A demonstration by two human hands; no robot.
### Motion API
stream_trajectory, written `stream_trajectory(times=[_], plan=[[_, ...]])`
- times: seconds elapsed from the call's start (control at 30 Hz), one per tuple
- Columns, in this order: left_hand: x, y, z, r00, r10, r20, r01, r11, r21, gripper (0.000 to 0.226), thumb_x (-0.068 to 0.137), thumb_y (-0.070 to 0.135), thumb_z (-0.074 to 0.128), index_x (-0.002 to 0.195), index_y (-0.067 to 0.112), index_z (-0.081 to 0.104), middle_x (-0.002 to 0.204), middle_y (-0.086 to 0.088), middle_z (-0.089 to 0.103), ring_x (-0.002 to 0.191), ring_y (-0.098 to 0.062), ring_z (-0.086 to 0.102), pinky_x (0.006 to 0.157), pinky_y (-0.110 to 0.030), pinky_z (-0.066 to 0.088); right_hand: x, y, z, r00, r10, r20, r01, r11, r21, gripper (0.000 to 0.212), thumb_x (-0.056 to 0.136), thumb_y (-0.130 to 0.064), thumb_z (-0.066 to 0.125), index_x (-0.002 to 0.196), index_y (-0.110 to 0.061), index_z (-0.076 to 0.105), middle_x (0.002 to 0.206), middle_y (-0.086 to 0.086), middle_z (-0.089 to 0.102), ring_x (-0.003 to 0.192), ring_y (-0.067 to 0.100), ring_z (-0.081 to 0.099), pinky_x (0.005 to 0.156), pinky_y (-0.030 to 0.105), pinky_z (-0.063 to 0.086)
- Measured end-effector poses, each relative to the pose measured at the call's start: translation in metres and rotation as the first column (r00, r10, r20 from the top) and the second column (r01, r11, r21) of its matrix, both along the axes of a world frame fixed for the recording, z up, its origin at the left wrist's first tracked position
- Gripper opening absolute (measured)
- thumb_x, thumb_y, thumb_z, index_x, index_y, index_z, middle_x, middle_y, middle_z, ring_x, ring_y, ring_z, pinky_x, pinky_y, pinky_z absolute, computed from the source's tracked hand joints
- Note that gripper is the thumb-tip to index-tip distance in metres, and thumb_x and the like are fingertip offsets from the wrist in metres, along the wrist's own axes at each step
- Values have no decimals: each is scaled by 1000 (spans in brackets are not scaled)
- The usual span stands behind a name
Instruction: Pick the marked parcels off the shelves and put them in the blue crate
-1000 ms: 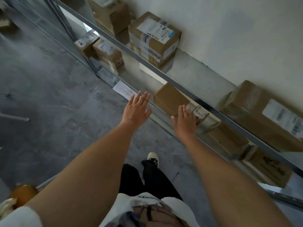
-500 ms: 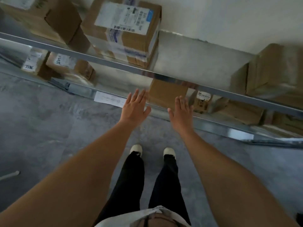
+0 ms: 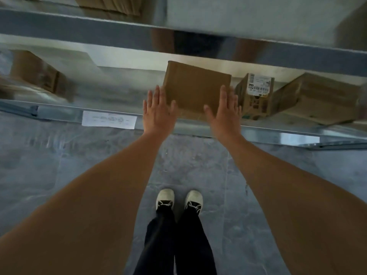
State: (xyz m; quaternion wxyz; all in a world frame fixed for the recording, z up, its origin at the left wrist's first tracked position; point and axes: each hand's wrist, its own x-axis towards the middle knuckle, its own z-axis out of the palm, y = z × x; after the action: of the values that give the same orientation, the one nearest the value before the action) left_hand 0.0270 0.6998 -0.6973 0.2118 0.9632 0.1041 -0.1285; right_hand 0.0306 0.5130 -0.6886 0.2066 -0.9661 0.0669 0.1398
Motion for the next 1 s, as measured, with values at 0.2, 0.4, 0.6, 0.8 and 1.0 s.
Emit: stream_trajectory(times=[0.2,0.4,0.6,0.8,1.0], plan=[[22,1,-22,974,220,-48,-226,953,-204,63,101,46,24,156,21,5,163,-7,5,150,-25,7,122,-43,9,15,13,-29,971,-238,13,231,954,192,95,92,-61,47,156,-16,-6,165,12,-6,151,31,7,120,50,14],[37,-1,-20,738,541,-403,-668,502,-549,51,102,44,26,142,15,43,138,-7,51,124,-26,49,102,-34,35,21,26,-30,749,-630,-206,633,586,506,89,89,-50,64,150,-9,15,145,14,45,120,24,52,97,32,43],[35,11,-3,649,615,-447,-711,283,-643,50,101,42,26,124,13,59,108,-3,58,95,-18,50,84,-31,37,29,10,-13,711,-669,-219,657,520,546,42,97,-56,42,111,-18,52,86,-12,50,90,13,50,80,30,37],[37,26,15,593,693,-411,-717,221,-661,42,101,36,29,90,20,66,80,3,63,72,-11,57,60,-26,42,36,3,19,626,-652,-427,726,287,626,46,94,-64,40,101,-24,62,118,2,64,111,20,58,98,36,44],[32,35,17,507,758,-410,-721,113,-684,29,94,19,36,85,18,63,91,-4,67,89,-24,64,75,-34,56,40,15,34,646,-656,-392,719,349,600,62,96,-64,34,131,-17,56,134,5,58,122,24,54,107,48,42]])
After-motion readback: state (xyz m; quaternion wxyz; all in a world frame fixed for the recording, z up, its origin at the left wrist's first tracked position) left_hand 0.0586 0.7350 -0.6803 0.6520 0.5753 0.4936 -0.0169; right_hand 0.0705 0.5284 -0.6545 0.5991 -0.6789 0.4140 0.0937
